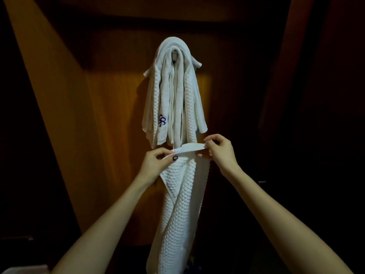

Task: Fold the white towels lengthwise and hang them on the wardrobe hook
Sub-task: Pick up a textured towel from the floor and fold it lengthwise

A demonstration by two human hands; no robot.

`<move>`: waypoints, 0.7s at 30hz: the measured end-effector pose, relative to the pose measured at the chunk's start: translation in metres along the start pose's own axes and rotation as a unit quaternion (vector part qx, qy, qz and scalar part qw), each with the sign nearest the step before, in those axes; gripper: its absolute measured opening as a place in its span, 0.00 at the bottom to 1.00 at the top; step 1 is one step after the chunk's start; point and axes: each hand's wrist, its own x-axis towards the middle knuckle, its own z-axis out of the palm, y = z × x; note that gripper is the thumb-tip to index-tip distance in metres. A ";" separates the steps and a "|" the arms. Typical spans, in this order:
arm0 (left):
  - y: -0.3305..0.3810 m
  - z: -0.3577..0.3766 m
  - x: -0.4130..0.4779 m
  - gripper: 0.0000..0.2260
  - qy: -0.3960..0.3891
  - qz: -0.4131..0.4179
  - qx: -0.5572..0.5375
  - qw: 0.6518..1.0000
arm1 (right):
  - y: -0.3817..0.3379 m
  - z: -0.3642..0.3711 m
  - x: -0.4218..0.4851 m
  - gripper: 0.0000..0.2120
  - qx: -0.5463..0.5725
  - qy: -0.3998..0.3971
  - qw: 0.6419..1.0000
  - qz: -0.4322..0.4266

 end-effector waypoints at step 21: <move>-0.001 -0.017 0.022 0.07 0.000 -0.024 -0.017 1.000 | -0.003 -0.045 -0.008 0.02 -0.331 -0.047 0.877 -0.344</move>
